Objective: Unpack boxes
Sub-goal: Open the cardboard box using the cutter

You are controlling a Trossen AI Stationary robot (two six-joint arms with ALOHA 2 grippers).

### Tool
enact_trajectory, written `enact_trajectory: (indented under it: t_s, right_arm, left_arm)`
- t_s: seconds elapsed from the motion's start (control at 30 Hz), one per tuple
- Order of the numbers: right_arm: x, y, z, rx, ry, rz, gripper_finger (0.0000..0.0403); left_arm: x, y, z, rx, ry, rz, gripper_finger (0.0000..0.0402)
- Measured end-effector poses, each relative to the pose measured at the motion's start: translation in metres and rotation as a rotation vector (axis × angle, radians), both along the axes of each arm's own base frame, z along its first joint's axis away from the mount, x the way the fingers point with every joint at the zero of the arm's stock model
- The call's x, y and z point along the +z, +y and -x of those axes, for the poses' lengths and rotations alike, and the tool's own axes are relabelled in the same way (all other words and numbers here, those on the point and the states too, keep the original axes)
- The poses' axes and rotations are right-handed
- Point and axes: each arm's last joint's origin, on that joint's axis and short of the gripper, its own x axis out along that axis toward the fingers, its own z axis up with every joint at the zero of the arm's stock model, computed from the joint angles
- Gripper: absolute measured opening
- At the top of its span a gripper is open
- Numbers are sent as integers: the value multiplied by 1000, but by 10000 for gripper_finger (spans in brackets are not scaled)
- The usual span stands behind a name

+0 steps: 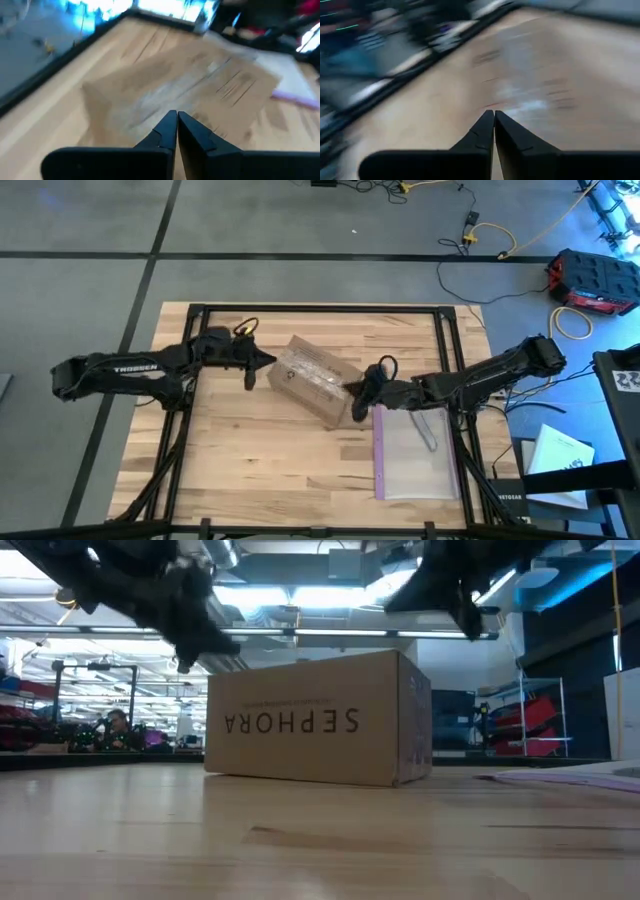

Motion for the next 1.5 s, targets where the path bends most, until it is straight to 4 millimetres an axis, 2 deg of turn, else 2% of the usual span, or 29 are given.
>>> enact_trajectory:
  t_s: [0.07,0.23,0.4,0.53,0.63,0.83,1.0,1.13,1.37,1.5]
  right_arm:
    - [2,5,-4,118,-35,-40,0]
    - [-4,19,-2,287,14,-75,0]
    - [-16,30,8,350,166,-90,0]
    - [-32,22,20,152,347,-51,0]
    - [-37,14,27,-24,402,40,0]
    - [-42,-12,32,-301,448,146,0]
    - [-42,-37,31,-413,466,144,0]
    - [-40,-49,30,-483,444,152,0]
    - [-30,-53,32,-500,414,157,0]
    - [-15,-54,40,-522,388,121,0]
  left_arm:
    - [-8,10,4,-11,52,46,0]
    - [-29,27,10,13,189,135,0]
    - [-43,24,0,-144,209,201,0]
    - [-56,11,-12,-266,267,239,0]
    - [-60,-2,-24,-349,246,227,0]
    - [-51,-26,-49,-472,75,193,0]
    - [-42,-30,-59,-489,-59,188,0]
    - [-40,-29,-60,-470,-77,196,0]
    - [-41,-28,-60,-465,-68,205,0]
    - [-39,-28,-61,-486,-80,195,0]
